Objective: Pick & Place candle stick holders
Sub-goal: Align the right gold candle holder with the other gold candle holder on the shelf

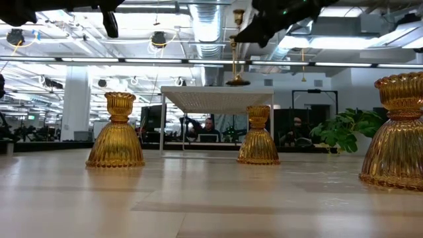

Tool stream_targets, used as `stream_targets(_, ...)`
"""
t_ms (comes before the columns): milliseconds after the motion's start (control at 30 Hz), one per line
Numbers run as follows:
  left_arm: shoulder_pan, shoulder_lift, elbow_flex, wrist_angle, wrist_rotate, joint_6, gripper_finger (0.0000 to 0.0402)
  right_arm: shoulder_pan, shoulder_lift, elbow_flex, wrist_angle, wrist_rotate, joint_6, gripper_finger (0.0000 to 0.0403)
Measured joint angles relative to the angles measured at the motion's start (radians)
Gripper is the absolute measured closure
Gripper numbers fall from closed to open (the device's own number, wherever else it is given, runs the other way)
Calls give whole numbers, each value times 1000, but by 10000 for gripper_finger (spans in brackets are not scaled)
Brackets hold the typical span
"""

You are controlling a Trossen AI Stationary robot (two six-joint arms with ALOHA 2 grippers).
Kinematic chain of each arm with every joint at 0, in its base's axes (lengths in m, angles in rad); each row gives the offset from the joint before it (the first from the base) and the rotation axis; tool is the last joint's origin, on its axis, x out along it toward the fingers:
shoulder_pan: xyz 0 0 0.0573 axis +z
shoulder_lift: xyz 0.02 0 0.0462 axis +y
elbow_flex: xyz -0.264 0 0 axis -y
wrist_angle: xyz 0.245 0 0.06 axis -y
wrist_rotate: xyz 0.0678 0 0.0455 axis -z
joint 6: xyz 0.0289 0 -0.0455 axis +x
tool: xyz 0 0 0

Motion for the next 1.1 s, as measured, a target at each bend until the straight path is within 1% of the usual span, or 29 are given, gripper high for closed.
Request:
stream_targets(167, 0, 0, 0, 1, 0, 0, 394, -19, 64, 0, 33, -56, 1, 379)
stream_targets(333, 0, 0, 0, 5, 0, 0, 394, -44, 82, 0, 28, -85, 0, 379)
stream_targets(500, 0, 0, 0, 8, 0, 0, 394, -60, 81, 0, 39, -89, 0, 384)
stream_targets(633, 0, 0, 0, 8, 0, 0, 394, -61, 81, -2, 2, -106, 0, 381)
stream_targets(867, 0, 0, 0, 8, 0, 0, 394, -61, 77, -68, 60, -117, 16, 383)
stream_targets(1100, 0, 0, 0, 9, -13, 0, 394, -56, 77, -70, 79, -110, 17, 374)
